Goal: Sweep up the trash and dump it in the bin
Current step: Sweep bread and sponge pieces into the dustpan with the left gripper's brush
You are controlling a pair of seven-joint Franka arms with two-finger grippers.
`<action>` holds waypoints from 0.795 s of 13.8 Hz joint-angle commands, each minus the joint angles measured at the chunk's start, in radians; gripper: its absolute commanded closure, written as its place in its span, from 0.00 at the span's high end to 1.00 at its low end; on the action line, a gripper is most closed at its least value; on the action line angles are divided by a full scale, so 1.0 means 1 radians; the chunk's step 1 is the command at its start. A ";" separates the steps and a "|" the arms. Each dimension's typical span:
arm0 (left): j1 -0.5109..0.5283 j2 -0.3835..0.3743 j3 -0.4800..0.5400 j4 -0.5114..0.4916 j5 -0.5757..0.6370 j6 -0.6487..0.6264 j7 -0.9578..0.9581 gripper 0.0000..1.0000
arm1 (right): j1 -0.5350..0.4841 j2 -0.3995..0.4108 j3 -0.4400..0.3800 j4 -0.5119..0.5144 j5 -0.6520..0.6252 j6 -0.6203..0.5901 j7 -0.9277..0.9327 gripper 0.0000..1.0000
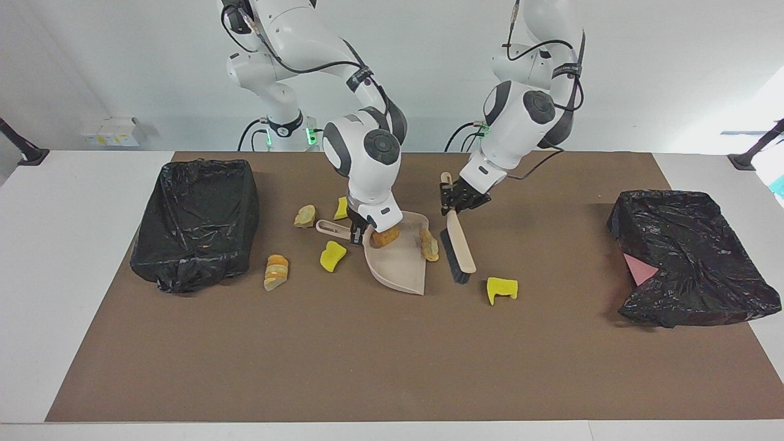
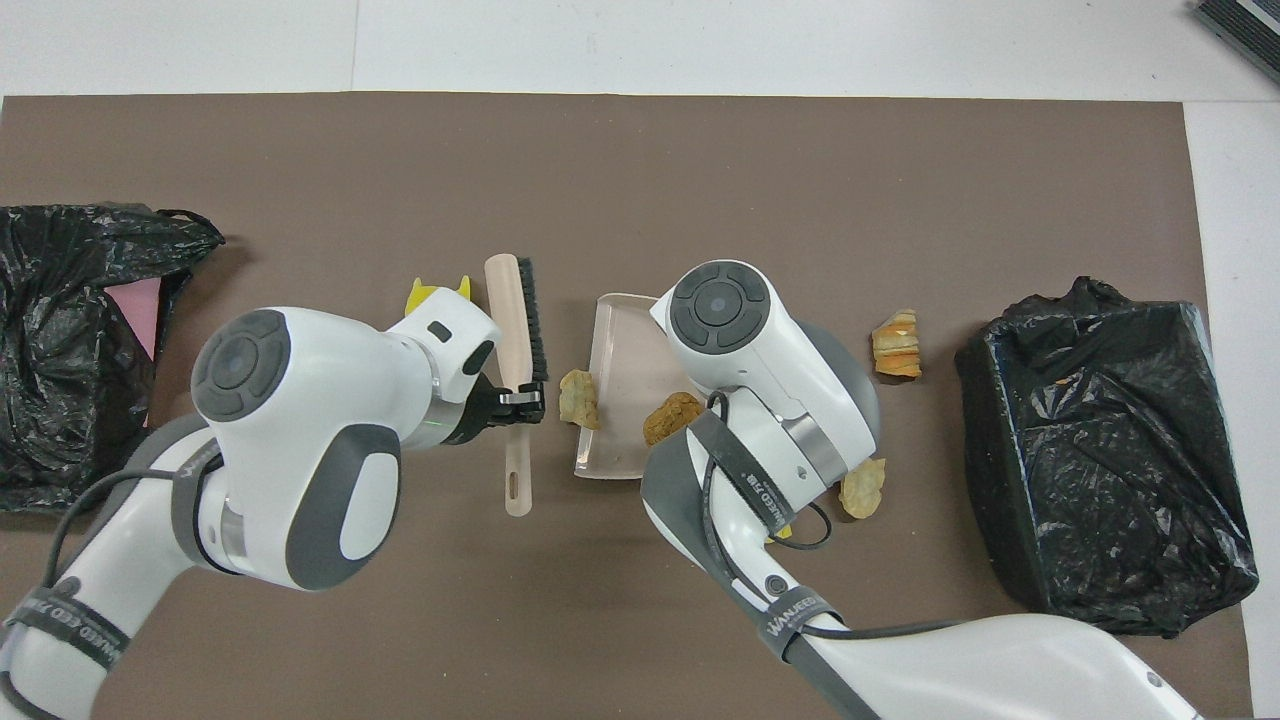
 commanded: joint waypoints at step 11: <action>0.192 0.147 -0.013 0.029 0.280 -0.047 0.109 0.00 | 0.008 -0.035 0.006 -0.053 -0.030 0.010 -0.023 0.00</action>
